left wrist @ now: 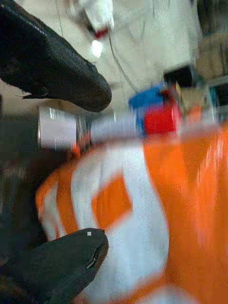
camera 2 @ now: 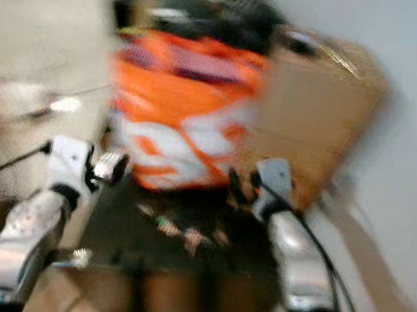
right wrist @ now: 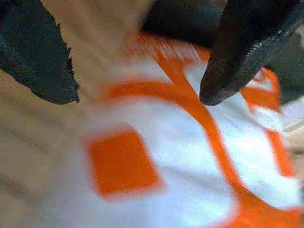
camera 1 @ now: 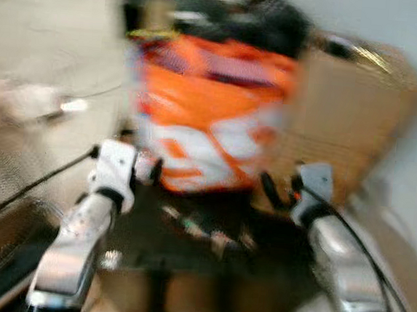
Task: Hang keys on a hook
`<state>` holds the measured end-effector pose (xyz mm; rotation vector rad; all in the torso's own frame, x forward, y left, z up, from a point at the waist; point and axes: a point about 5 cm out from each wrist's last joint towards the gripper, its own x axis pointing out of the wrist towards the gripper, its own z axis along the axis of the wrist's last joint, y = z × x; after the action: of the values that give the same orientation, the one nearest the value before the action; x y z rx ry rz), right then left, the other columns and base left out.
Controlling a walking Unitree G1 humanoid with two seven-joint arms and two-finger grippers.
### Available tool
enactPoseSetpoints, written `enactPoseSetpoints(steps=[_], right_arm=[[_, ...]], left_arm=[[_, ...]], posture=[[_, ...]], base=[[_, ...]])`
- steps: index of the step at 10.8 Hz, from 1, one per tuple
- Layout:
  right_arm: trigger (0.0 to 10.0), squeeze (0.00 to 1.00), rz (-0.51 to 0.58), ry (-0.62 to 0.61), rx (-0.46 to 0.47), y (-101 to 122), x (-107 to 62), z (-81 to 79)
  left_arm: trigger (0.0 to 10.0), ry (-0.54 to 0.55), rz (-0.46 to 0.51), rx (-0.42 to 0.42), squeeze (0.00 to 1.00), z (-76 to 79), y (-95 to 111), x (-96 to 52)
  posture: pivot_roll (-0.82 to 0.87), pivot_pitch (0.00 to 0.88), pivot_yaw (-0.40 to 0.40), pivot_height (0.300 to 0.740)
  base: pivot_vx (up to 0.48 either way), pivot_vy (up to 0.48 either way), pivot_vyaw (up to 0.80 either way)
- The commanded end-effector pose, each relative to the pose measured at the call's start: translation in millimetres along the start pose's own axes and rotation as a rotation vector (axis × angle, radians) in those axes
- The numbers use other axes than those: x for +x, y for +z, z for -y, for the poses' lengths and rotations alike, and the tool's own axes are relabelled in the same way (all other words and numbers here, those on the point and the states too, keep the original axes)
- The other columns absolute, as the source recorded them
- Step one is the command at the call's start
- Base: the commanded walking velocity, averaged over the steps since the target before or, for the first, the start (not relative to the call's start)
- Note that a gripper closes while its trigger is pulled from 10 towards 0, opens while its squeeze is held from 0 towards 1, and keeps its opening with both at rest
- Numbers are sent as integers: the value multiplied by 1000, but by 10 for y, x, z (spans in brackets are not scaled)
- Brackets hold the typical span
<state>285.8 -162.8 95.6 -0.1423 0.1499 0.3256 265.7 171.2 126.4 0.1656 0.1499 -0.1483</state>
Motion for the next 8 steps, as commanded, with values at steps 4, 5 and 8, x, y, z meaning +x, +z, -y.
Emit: enactPoseSetpoints(steps=[4, 5, 8], right_arm=[[10000, 929, -168, 295, -136, -57, -48, 41], [10000, 0, -250, 347, -226, -106, -110, 157], [10000, 0, -367, 442, -299, -156, -113, 67]], left_arm=[[10000, -221, -102, 92, 0, 95, -139, -39], [10000, -386, -149, 180, 0, 146, -207, -34], [10000, -620, -212, 267, 0, 291, -367, -38]], posture=[[-31, 0, -29, 740], [-60, 0, -13, 740], [-146, 0, 12, 740]], base=[[0, 0, 0], [0, 0, 0], [0, 0, 0]])
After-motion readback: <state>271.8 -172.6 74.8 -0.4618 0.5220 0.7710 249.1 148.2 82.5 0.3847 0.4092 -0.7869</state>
